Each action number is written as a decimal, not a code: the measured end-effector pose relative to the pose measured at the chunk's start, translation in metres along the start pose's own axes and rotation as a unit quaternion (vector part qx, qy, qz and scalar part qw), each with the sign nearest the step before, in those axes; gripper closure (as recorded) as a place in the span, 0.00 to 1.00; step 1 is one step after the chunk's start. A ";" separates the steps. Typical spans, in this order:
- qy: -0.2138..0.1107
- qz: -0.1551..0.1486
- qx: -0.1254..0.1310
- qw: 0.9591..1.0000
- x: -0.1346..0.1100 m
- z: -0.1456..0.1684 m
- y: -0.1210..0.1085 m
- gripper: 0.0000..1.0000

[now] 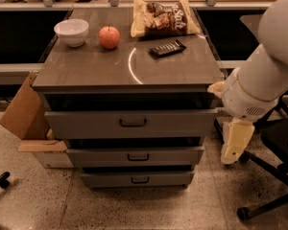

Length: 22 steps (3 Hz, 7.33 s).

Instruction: Open top drawer

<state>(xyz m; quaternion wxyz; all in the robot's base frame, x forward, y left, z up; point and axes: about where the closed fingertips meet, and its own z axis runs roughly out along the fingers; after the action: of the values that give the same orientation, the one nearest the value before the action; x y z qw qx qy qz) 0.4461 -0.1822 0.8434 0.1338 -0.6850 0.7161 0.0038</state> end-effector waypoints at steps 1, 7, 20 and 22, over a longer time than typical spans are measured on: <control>0.003 -0.016 -0.024 1.000 0.009 0.054 0.009 0.00; -0.098 -0.082 0.007 0.992 -0.019 0.153 -0.059 0.00; -0.071 -0.093 -0.034 0.993 -0.041 0.201 -0.056 0.00; -0.066 -0.114 -0.063 0.989 -0.042 0.194 -0.003 0.00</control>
Offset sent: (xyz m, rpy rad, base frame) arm 0.0012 0.0014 -0.0460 -0.0095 0.0332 0.0355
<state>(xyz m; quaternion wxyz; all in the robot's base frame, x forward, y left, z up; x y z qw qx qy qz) 0.4865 -0.1046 0.6656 0.1367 -0.7674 0.6215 0.0786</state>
